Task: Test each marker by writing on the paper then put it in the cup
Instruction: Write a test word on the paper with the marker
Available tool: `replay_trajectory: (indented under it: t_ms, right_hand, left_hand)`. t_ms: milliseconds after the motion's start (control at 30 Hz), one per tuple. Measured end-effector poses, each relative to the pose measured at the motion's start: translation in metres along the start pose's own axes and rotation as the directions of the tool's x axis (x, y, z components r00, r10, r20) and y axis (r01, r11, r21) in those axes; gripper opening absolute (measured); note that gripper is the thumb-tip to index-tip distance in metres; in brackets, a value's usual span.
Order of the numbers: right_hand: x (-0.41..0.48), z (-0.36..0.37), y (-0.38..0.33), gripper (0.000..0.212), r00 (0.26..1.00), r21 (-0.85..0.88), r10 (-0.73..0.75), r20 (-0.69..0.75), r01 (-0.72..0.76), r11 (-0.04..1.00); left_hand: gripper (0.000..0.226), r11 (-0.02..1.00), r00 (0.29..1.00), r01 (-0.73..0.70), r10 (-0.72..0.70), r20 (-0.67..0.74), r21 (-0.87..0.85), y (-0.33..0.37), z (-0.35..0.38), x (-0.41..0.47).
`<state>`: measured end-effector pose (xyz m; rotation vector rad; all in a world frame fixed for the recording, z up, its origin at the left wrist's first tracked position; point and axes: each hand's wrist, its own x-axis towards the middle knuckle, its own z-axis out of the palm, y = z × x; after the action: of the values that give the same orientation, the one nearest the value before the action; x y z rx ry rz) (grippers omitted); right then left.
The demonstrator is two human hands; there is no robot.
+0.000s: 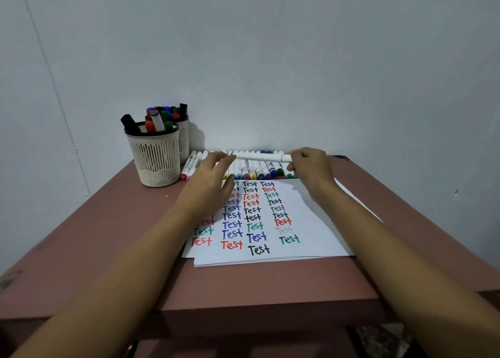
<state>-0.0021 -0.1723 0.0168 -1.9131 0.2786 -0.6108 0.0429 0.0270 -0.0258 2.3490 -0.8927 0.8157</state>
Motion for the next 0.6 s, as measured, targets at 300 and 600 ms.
replay_trajectory:
  t_ms: [300,600]
  right_hand:
    - [-0.019,0.004,0.006,0.036,0.967,0.365,0.238,0.093,-0.256,0.895]
    - [-0.024,0.011,0.009,0.039,0.897,0.574,0.169,0.41,-0.397,0.717]
  left_hand:
    - [0.043,0.999,0.989,0.009,-0.014,0.145,0.034,0.014,-0.004,-0.004]
    - [0.025,0.993,0.952,0.106,-0.085,0.293,-0.054,0.021,-0.003,-0.001]
